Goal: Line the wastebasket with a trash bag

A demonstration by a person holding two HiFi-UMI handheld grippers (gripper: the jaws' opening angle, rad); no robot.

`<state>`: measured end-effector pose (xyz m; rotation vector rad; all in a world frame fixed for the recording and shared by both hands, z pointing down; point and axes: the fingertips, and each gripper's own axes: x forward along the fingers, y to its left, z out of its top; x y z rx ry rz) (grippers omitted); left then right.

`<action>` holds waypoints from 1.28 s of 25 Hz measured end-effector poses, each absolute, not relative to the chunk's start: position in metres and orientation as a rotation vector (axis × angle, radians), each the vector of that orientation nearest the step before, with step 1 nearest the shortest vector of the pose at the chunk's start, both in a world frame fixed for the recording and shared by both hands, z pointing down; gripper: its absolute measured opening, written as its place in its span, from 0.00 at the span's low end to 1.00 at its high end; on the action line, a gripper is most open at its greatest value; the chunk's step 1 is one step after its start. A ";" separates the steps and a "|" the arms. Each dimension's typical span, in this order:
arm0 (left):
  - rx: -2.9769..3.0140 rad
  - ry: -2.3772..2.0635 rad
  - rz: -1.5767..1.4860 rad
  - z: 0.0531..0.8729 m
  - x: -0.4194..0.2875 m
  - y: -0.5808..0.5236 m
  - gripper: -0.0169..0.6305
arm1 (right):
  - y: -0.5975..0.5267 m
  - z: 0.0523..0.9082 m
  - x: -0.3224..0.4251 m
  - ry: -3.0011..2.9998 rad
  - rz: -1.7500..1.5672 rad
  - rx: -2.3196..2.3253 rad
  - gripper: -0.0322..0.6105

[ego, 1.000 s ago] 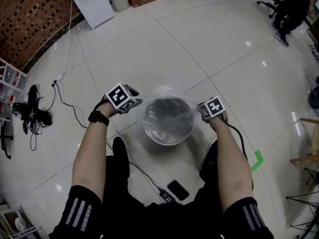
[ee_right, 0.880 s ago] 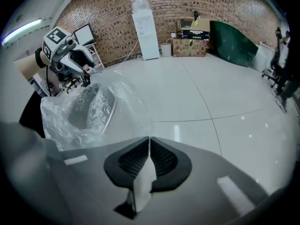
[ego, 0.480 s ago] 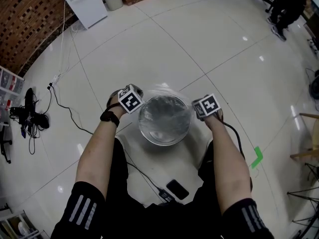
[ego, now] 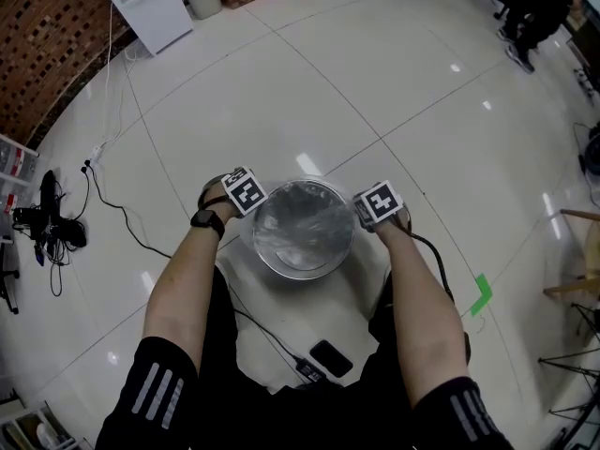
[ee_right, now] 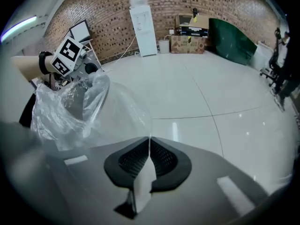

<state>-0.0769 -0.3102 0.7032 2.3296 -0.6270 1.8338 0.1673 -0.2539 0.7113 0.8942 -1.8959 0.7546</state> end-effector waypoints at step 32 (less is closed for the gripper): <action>2.384 -0.368 1.693 0.603 -0.076 -0.171 0.27 | -0.171 0.583 0.148 -2.083 0.341 0.499 0.23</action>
